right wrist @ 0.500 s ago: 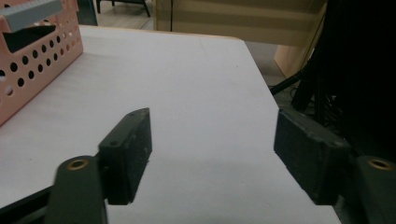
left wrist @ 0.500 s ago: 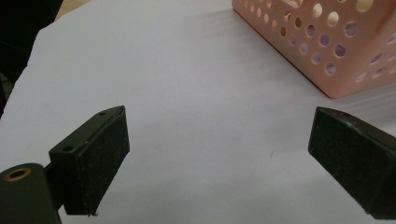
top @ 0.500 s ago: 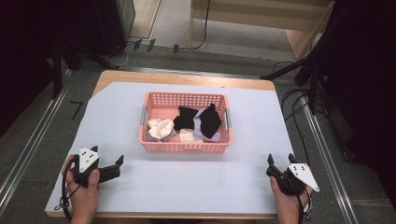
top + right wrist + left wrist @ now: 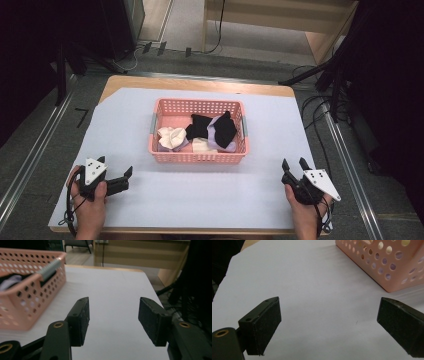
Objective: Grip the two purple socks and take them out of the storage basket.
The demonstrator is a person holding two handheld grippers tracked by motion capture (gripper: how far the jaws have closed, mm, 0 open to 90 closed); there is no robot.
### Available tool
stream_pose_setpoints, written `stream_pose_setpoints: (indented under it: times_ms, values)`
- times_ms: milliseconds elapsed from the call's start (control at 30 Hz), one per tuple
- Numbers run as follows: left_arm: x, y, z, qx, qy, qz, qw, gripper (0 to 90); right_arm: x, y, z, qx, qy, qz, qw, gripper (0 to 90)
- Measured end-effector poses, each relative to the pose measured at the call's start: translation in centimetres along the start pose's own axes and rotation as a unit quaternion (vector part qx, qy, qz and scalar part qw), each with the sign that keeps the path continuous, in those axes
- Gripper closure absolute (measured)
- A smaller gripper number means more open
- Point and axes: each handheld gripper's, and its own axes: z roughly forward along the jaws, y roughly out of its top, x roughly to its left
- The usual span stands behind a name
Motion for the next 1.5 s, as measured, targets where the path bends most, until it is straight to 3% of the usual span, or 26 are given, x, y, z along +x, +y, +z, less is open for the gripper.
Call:
stream_pose_setpoints:
  times_ms: [100, 233, 433, 500, 533, 667, 800, 833, 900, 1100, 1200, 1333, 1500]
  values:
    - [0.0, 0.0, 0.0, 0.000, -0.002, 0.000, 1.0000, 6.3, 1.3, 1.2, 0.6, -0.020, 0.035, -0.001, 0.9992, 47.2]
    - [0.0, 0.0, 0.0, 0.000, -0.002, 0.000, 1.0000, 6.4, 3.7, 2.6, 1.7, -0.026, 0.078, -0.027, 0.9963, 56.0]
    - [0.0, 0.0, 0.0, -0.001, -0.001, 0.000, 1.0000, 6.6, 7.1, 4.1, 3.3, -0.044, 0.137, -0.017, 0.9894, 61.2]
    - [0.0, 0.0, 0.0, 0.001, -0.002, 0.001, 1.0000, 6.6, 8.2, 4.6, 4.0, -0.023, 0.172, -0.001, 0.9848, 62.2]
    - [0.0, 0.0, 0.0, 0.001, -0.002, -0.001, 1.0000, 6.6, 8.7, 4.8, 4.3, -0.016, 0.178, -0.004, 0.9839, 62.7]
    - [0.0, 0.0, 0.0, 0.000, -0.003, 0.000, 1.0000, 6.6, 11.2, 5.5, 5.4, 0.014, 0.169, -0.031, 0.9850, 63.5]
    - [0.1, 0.0, 0.0, 0.001, -0.002, -0.001, 1.0000, 6.6, 13.3, 5.6, 7.0, 0.046, 0.190, -0.019, 0.9806, 65.7]
    - [0.1, 0.0, 0.0, 0.001, -0.002, -0.001, 1.0000, 6.6, 13.3, 5.6, 7.0, 0.046, 0.190, -0.019, 0.9806, 65.7]
    - [0.1, 0.0, 0.1, 0.002, 0.002, -0.002, 1.0000, 6.6, 15.2, 5.7, 8.1, 0.063, 0.204, -0.023, 0.9767, 66.3]
    - [0.0, 0.0, 0.0, 0.005, 0.007, 0.003, 1.0000, 6.6, 18.6, 5.8, 10.0, 0.088, 0.220, -0.042, 0.9705, 66.6]
    - [-0.1, 0.0, 0.0, 0.005, 0.007, 0.004, 1.0000, 6.6, 19.7, 5.9, 10.7, 0.108, 0.213, -0.057, 0.9693, 68.9]
    - [-0.1, 0.0, 0.0, 0.005, 0.007, 0.007, 0.9999, 6.6, 20.4, 6.1, 11.4, 0.122, 0.217, -0.054, 0.9670, 70.1]
    - [0.0, 0.0, 0.0, 0.002, 0.003, 0.007, 1.0000, 6.6, 21.5, 6.3, 12.9, 0.165, 0.226, -0.023, 0.9598, 74.7]
